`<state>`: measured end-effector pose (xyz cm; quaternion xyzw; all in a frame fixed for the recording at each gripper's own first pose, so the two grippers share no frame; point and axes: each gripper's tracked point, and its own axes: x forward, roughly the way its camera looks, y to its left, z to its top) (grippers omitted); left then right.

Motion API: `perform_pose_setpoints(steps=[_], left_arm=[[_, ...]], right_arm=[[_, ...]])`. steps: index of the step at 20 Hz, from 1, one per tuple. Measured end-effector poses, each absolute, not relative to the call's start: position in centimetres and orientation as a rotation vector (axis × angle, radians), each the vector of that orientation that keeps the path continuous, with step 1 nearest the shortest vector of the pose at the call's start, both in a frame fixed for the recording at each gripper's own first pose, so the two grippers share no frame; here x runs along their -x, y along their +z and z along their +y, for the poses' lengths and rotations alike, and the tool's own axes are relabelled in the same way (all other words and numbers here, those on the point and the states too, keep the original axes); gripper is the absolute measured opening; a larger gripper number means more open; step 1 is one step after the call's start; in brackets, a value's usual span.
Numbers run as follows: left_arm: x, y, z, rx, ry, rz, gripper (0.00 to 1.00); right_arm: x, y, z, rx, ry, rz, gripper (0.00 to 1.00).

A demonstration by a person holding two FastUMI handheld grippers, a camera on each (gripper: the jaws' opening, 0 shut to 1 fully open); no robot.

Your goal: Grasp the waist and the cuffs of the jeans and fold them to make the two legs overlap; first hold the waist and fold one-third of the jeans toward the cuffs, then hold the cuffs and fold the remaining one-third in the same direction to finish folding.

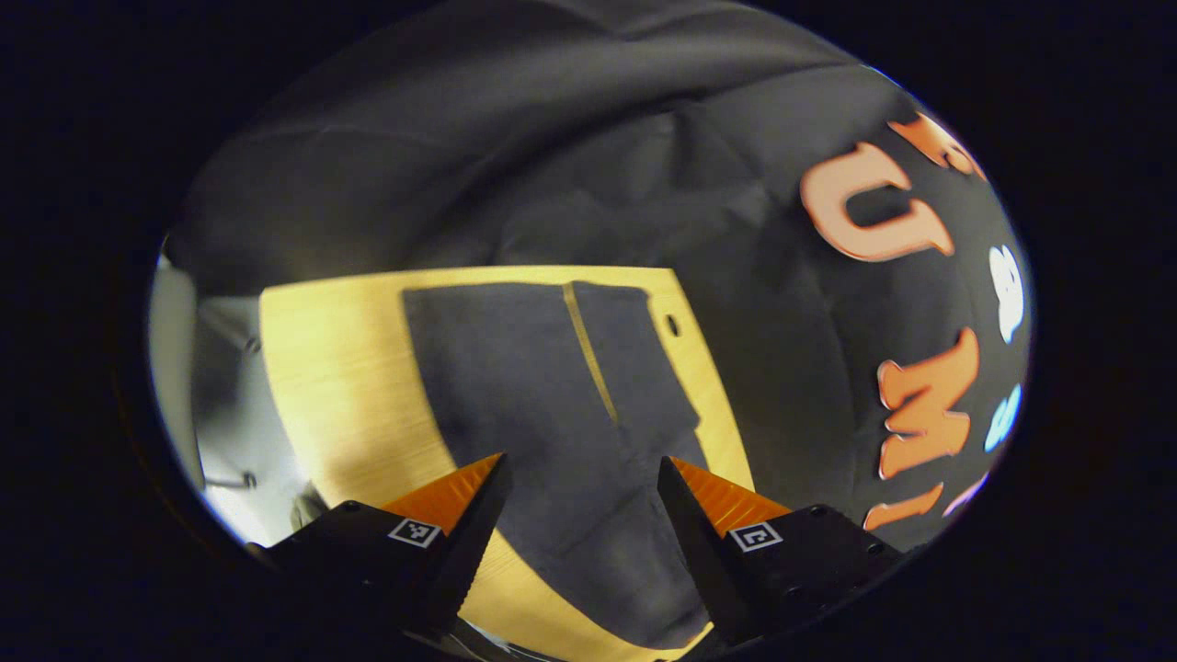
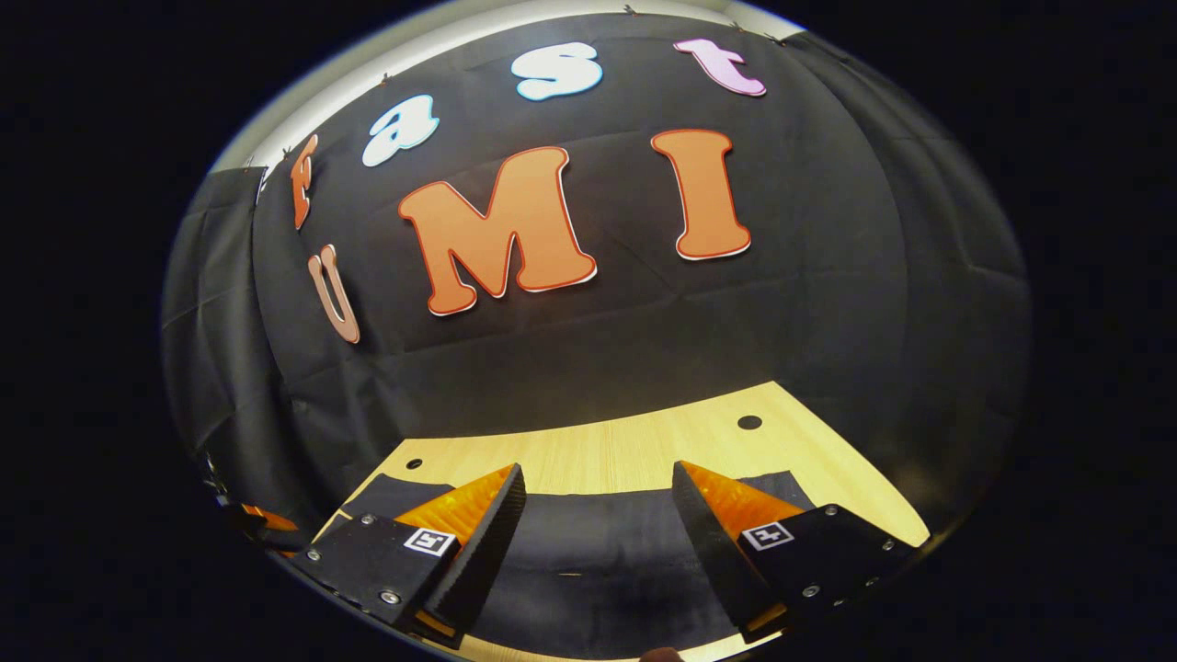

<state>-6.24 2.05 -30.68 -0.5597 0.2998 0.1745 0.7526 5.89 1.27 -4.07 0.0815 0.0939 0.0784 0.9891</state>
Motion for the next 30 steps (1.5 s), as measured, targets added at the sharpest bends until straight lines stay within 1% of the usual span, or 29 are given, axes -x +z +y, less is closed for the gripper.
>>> perform_pose_setpoints(steps=[1, 2, 3, 6, 9, 12, 13, 14, 20, 26, 30], left_arm=[[6.3, -31.9, 1.6, 1.279, 0.400, 0.675, 0.98], [6.3, -33.3, 1.5, 1.308, 0.427, 0.706, 1.00], [6.2, -34.3, 1.5, 1.304, 0.457, 0.732, 0.98], [5.9, -36.9, 2.1, 1.291, 0.561, 0.776, 0.98], [6.4, -38.5, 3.0, 1.296, 0.638, 0.820, 0.98], [6.1, -39.5, 3.2, 1.267, 0.663, 0.848, 0.98], [5.7, -39.5, 3.4, 1.264, 0.658, 0.841, 0.98], [5.7, -39.5, 3.4, 1.262, 0.654, 0.840, 0.96], [4.3, -39.3, 3.5, 1.225, 0.602, 0.851, 0.95], [0.0, -38.6, 2.6, 1.305, 0.476, 0.764, 0.98], [-2.3, -38.3, 1.2, 1.337, 0.380, 0.745, 0.98]], right_arm=[[-6.4, -4.1, 0.9, -0.182, 0.156, 0.197, 0.97], [-6.8, -4.3, 0.6, -0.201, 0.156, 0.209, 0.97], [-7.2, -4.6, 0.4, -0.222, 0.157, 0.224, 0.97], [-7.9, -4.9, 0.0, -0.285, 0.161, 0.269, 0.98], [-9.0, -5.3, -1.1, -0.291, 0.137, 0.281, 0.97], [-9.4, -6.0, -2.4, -0.283, 0.106, 0.312, 0.97], [-9.6, -6.0, -2.8, -0.291, 0.096, 0.314, 0.97], [-9.9, -6.1, -3.2, -0.304, 0.086, 0.319, 0.97], [-10.2, -6.2, -3.7, -0.357, 0.063, 0.334, 0.97], [-10.0, -6.0, -3.7, -0.349, 0.043, 0.338, 0.97], [-9.5, -5.7, -3.3, -0.371, 0.039, 0.342, 0.97]])
